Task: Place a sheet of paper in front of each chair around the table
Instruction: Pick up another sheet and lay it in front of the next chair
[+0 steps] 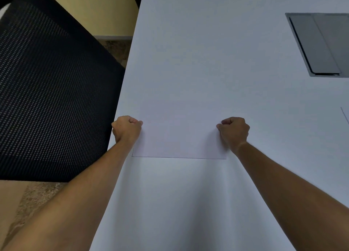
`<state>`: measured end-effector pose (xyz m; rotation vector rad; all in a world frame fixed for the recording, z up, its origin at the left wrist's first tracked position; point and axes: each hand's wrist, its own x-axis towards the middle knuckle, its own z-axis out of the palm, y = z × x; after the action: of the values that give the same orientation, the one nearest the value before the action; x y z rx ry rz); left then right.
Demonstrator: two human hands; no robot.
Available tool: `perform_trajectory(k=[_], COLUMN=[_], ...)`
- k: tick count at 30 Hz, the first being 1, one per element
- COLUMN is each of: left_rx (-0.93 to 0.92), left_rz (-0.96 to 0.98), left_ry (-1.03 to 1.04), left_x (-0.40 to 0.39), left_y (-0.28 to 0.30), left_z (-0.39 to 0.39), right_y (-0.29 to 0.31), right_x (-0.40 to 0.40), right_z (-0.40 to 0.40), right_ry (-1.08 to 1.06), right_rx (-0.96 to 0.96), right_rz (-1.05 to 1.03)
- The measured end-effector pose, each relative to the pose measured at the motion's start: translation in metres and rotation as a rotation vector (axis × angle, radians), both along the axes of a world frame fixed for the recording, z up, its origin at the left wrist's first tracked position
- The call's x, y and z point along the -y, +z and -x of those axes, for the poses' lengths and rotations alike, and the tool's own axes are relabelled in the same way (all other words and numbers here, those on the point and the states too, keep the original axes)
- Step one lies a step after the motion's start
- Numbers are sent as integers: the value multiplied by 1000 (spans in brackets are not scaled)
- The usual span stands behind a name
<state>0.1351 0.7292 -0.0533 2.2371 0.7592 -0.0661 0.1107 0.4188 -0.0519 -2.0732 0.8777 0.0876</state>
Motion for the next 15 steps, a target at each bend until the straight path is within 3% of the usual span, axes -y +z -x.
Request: perform_trajectory(k=[6,15], left_rx=[61,364], left_rz=[9,-299], left_ry=[-19,-634], left_x=[8,66], left_y=[9,41], left_z=[6,27], right_y=[11,40], right_x=[3,4], right_z=[3,27], right_ry=[70,474], right_rx=[37,207], right_rz=[70,507])
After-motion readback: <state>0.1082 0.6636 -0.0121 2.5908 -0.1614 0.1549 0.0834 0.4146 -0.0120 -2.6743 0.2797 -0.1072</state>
